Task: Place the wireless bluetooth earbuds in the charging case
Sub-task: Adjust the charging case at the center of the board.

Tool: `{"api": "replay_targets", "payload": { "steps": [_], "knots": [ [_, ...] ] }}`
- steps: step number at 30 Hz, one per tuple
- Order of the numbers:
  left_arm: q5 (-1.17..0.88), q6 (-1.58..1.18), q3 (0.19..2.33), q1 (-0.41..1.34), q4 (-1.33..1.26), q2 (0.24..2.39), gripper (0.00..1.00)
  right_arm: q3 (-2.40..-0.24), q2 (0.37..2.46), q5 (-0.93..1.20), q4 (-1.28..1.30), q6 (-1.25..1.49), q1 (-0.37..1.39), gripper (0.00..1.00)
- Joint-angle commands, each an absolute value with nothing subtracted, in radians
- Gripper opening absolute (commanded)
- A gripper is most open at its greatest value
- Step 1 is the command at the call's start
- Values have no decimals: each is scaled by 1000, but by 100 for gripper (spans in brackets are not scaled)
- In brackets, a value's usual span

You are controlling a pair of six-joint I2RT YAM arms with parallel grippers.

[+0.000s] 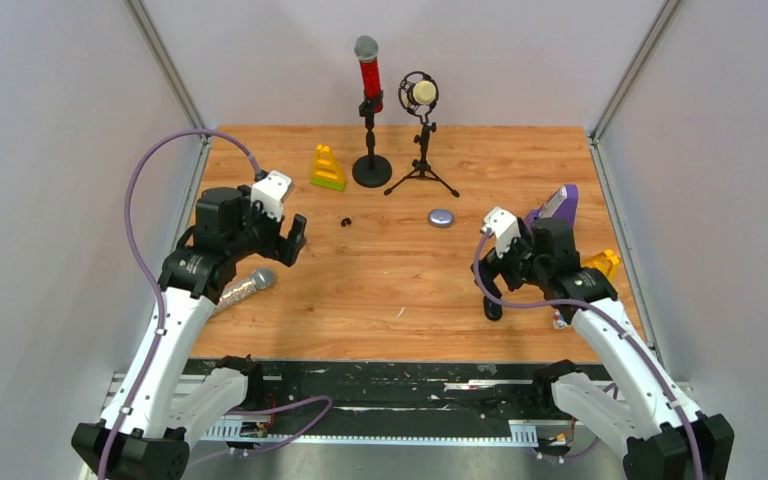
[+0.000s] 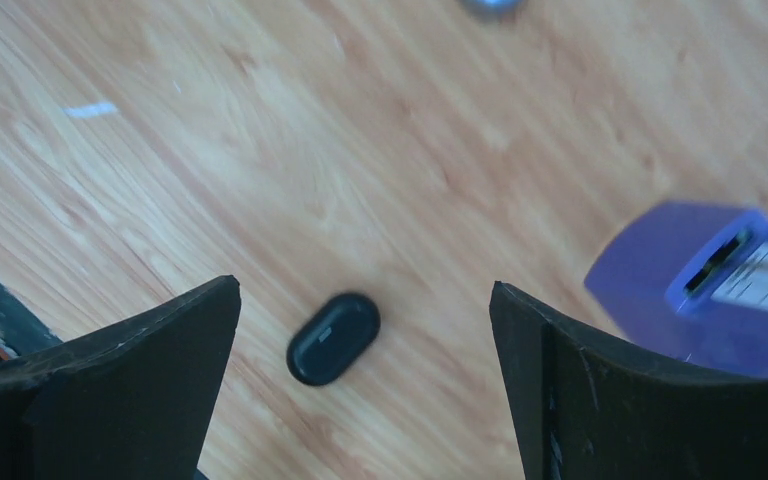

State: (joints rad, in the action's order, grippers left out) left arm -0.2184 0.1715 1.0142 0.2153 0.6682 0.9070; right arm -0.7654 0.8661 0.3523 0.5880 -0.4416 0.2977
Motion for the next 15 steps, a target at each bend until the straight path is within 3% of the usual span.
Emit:
{"api": "replay_targets", "payload": {
  "steps": [1,15],
  "knots": [
    [-217,192,1016,209,633,877,100,-704,915,161,644,-536,289,98],
    [-55,205,1006,201,603,903,100,-724,1231,111,712,-558,277,92]
  ]
}}
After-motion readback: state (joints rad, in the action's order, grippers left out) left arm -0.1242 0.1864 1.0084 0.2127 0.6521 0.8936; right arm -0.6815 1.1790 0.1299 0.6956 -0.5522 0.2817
